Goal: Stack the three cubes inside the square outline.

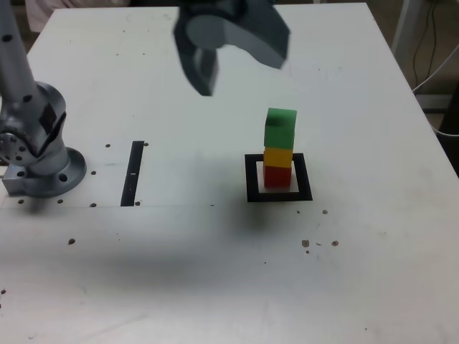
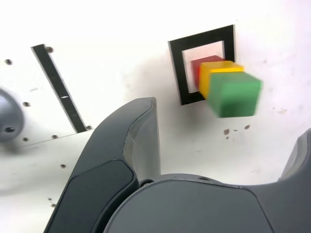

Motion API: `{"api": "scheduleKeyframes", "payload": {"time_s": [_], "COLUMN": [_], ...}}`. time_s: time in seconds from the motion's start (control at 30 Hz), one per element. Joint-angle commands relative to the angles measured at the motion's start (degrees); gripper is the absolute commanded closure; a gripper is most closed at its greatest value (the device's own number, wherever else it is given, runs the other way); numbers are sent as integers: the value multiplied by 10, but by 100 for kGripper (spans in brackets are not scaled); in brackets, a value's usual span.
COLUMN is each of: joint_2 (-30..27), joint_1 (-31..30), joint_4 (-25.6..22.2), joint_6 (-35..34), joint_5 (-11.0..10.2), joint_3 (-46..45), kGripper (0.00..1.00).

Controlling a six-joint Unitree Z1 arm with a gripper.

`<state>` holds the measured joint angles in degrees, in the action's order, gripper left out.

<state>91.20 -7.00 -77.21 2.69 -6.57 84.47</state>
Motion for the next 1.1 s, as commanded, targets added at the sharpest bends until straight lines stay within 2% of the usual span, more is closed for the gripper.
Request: {"api": "scheduleKeyframes", "payload": {"time_s": [0.0,0.27,0.37,0.77,1.07], "joint_2": [-16,-34,-36,-38,-9], "joint_1": [11,44,50,51,51], "joint_4": [3,4,13,83,113], "joint_6": [9,51,53,45,43], "joint_5": [8,80,90,67,27], "joint_3": [-23,-117,-163,-299,-345], "kGripper": [0,0,0,0,0]}}
